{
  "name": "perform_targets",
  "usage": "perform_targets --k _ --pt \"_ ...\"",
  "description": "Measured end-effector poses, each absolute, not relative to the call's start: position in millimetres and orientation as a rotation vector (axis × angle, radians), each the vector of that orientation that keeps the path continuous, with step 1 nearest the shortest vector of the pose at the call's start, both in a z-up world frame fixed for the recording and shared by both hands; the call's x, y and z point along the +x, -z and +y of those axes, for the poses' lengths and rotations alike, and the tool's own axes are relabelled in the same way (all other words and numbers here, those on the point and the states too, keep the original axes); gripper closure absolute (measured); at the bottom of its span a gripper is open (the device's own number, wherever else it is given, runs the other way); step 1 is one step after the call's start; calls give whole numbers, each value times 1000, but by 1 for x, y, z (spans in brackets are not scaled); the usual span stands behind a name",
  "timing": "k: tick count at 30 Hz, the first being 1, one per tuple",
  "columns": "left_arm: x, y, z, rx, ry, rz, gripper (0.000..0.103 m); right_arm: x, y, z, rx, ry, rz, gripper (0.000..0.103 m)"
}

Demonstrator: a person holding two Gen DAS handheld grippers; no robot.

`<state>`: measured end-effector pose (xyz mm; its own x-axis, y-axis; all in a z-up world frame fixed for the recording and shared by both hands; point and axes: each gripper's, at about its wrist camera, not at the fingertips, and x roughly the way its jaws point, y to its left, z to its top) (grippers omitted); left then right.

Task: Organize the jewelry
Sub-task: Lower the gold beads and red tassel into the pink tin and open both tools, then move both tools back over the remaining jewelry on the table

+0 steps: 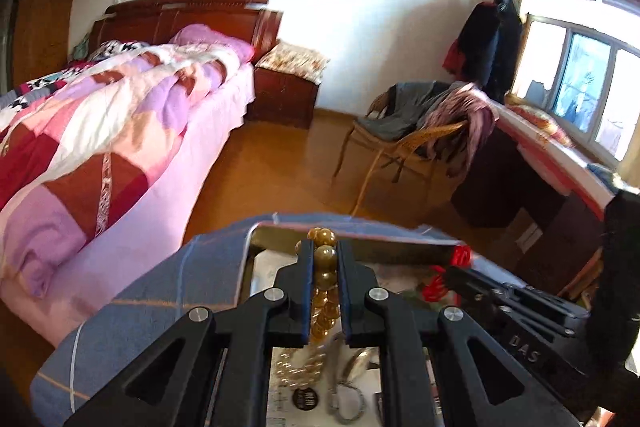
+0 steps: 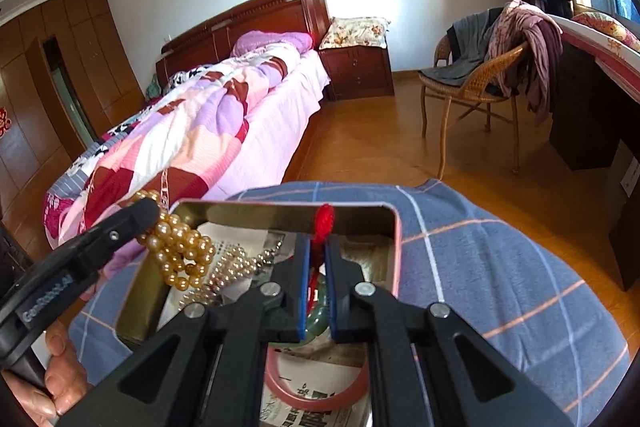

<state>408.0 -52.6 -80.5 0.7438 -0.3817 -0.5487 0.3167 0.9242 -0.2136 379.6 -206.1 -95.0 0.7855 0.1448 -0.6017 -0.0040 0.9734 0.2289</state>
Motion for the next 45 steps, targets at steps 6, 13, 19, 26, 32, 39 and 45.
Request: perform_targets --k 6,13,19,26,32,39,45 --pt "404 89 -58 -71 336 666 90 374 92 -209 216 -61 640 70" --pt "398 77 -61 -14 279 626 44 355 69 -212 206 -17 556 53" --pt "375 74 -54 -26 252 663 44 331 68 -206 214 -7 579 53" --pt "339 67 -48 -1 188 693 41 297 70 -199 232 -2 627 53" --pt "307 60 -41 17 159 697 40 268 70 -194 218 2 646 53" --pt "278 57 -36 43 134 694 40 240 74 -190 215 -6 667 53" --pt "255 61 -34 48 133 709 40 222 72 -184 192 -13 665 53"
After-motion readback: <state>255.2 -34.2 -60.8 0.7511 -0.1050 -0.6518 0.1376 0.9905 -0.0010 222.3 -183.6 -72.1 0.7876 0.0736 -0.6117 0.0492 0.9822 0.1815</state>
